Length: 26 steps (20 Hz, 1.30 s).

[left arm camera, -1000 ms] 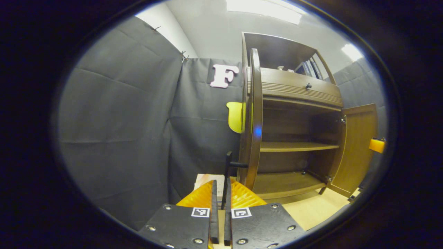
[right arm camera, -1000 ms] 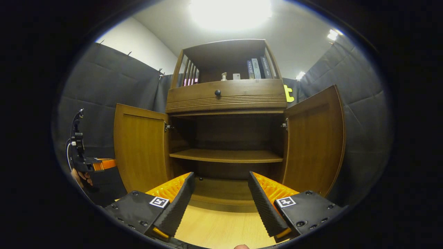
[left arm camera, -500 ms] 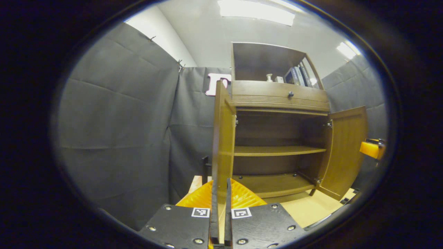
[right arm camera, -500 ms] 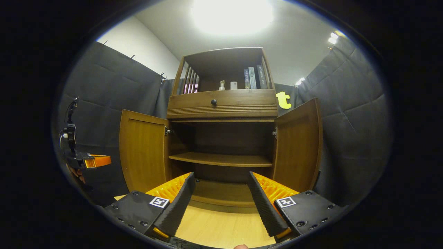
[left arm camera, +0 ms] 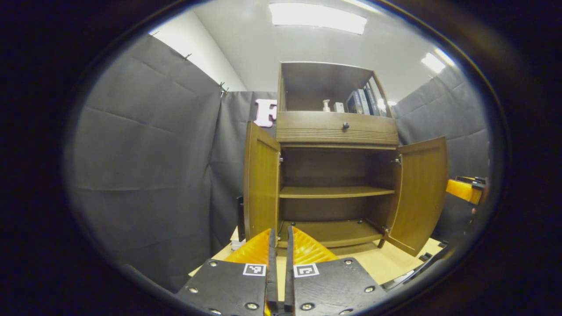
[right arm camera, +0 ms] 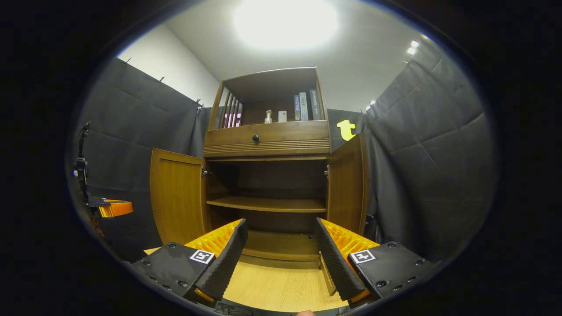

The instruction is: Open the right door of the double-door shoe cabinet with the right hand, and open the left door with the left hand.

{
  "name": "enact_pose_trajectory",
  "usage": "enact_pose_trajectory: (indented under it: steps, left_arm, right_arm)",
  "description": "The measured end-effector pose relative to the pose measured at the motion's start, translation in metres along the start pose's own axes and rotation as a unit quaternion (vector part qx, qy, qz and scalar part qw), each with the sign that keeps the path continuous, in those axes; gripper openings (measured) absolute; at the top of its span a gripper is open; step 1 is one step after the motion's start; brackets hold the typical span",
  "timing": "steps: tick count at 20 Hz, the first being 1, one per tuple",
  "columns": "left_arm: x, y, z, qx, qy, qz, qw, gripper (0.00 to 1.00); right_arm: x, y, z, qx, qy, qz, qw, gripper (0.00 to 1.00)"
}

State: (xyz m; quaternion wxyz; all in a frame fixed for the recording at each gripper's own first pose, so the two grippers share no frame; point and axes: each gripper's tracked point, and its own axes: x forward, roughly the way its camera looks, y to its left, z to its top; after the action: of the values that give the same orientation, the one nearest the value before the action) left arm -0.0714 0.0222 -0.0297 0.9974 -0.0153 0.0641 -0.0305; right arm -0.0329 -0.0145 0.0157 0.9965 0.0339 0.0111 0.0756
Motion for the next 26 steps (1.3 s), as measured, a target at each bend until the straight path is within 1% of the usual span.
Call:
enact_pose_trajectory:
  steps: [1,6,7,8,9,16,18,20,21,22,23,26]
  left_arm:
    - [-0.003,-0.003,-0.001,-0.001,0.000,0.001,1.000,0.06]
    - [-0.020,-0.007,-0.003,0.006,-0.001,0.010,1.000,0.06]
    - [-0.023,-0.009,-0.004,0.006,-0.001,0.010,1.000,0.06]
    - [-0.024,-0.011,-0.005,0.005,0.001,0.011,1.000,0.07]
    - [-0.024,-0.011,-0.006,0.003,0.002,0.011,1.000,0.07]
    - [-0.030,-0.018,0.001,0.009,-0.009,0.015,1.000,0.06]
    - [-0.026,-0.023,0.002,0.009,-0.009,0.009,1.000,0.10]
    - [-0.026,-0.024,0.001,0.015,-0.010,0.013,1.000,0.26]
    - [-0.026,-0.022,0.003,0.016,-0.012,0.015,1.000,0.34]
    - [-0.026,-0.024,0.002,0.018,-0.012,0.013,1.000,0.34]
    - [-0.026,-0.025,0.003,0.018,-0.013,0.013,1.000,0.46]
    - [-0.026,-0.016,0.005,0.021,-0.017,0.031,0.999,0.84]
  right_arm:
    - [-0.002,-0.003,0.001,-0.002,-0.001,-0.002,1.000,0.96]
    - [-0.011,-0.014,-0.003,0.000,0.000,-0.009,1.000,0.96]
    - [-0.013,-0.015,-0.004,0.002,0.001,-0.010,1.000,0.94]
    - [-0.015,-0.017,-0.006,0.003,0.002,-0.011,1.000,0.94]
    - [-0.016,-0.018,-0.006,0.001,0.003,-0.012,1.000,0.96]
    - [-0.023,-0.030,-0.005,0.005,-0.005,-0.028,1.000,0.96]
    - [-0.023,-0.032,-0.006,0.008,-0.002,-0.029,1.000,0.96]
    - [-0.024,-0.032,-0.009,0.008,0.001,-0.030,1.000,0.96]
    - [-0.024,-0.032,-0.009,0.009,0.002,-0.029,1.000,0.94]
    - [-0.025,-0.032,-0.010,0.009,0.002,-0.029,1.000,0.96]
    - [-0.024,-0.033,-0.010,0.010,0.002,-0.030,1.000,0.96]
    - [-0.022,-0.033,-0.009,0.010,0.002,-0.030,0.999,0.96]
